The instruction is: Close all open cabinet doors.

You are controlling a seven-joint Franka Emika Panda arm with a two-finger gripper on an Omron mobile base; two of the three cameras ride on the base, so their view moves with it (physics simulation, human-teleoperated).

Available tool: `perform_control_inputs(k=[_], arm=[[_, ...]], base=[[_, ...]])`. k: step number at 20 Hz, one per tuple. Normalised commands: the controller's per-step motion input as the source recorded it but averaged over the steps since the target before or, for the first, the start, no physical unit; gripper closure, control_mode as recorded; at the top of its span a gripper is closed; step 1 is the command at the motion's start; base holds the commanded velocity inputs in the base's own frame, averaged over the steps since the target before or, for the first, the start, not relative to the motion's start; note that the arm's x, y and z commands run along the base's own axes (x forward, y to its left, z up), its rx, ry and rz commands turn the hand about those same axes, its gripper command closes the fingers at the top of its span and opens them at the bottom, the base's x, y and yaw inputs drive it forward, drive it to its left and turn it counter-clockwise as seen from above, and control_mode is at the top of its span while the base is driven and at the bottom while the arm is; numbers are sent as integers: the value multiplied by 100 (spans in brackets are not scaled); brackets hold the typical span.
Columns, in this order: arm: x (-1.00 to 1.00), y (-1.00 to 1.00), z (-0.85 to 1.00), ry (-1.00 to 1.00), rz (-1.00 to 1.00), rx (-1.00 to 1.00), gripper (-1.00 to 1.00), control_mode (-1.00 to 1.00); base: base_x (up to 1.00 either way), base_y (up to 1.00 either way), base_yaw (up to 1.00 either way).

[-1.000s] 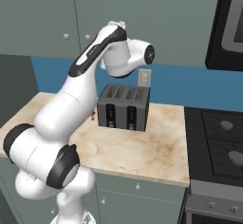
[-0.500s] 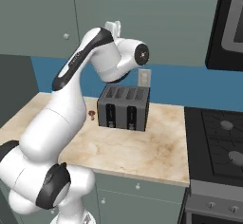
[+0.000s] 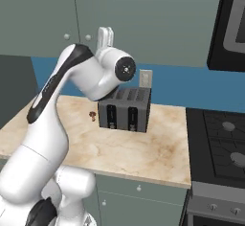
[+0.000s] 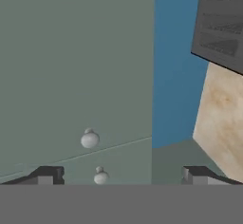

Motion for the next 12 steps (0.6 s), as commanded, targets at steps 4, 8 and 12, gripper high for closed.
perform_control_inputs(k=[4, 8, 12], arm=[[-63, 0, 0, -2, 0, -13, -100, -100], [-65, 1, 0, -4, 0, -18, -100, -100], [-63, 4, 0, -4, 0, -21, -100, -100]], base=[[0, 0, 0], [0, 0, 0], [0, 0, 0]])
